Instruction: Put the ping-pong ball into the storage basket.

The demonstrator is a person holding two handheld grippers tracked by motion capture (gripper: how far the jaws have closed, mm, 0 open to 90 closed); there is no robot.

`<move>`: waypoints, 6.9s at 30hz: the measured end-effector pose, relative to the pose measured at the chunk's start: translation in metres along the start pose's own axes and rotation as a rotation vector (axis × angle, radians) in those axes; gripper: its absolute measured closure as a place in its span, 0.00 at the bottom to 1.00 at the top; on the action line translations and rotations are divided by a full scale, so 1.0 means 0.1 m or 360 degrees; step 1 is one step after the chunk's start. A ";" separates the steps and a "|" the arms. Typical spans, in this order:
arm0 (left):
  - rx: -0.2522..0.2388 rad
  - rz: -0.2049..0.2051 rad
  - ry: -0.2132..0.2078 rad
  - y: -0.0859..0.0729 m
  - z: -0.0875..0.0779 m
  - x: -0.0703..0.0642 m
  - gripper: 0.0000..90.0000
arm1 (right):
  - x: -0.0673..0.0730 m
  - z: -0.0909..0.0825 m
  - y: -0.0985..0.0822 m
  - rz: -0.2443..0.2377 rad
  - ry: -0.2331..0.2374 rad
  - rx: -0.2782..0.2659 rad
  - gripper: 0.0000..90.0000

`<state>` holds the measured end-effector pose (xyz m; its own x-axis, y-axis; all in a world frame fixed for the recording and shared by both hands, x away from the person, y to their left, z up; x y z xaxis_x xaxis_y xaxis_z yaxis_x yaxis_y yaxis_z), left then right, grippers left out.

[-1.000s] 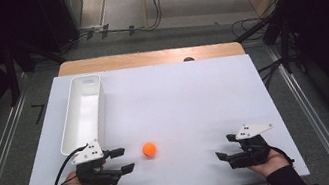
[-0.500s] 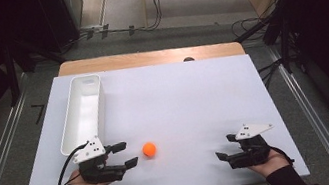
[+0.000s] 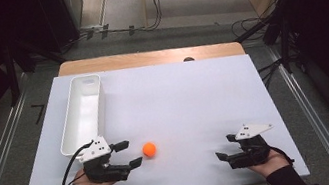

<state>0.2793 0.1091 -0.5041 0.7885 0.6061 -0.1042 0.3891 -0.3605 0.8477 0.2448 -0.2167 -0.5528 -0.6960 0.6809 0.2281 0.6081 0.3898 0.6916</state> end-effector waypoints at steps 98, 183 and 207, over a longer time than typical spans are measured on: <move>0.0329 0.0078 0.0047 -0.04 0.73 -0.04 0.00 | 0.03 0.00 -0.01 -0.0026 0.0019 0.0021 0.26; 0.0333 0.0195 0.0172 -0.02 0.64 -0.12 0.55 | 0.04 0.00 -0.02 -0.0021 0.0022 0.0028 0.26; 0.0284 0.0157 0.0179 0.13 0.58 -0.12 0.55 | 0.04 0.00 0.00 -0.0048 0.0019 0.0015 0.26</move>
<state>0.3026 0.0567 -0.5222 0.7730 0.6330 0.0418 0.3986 -0.5358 0.7443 0.2416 -0.2140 -0.5519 -0.7185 0.6613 0.2157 0.5903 0.4156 0.6919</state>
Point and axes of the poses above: each handheld gripper's, and its own axes: z roughly forward along the jaws, y roughly out of its top, x roughly to its left, the point moved 8 cm from there along z, roughly forward along the jaws, and after that the axes turned 9 degrees about y, right-handed, at the moved point
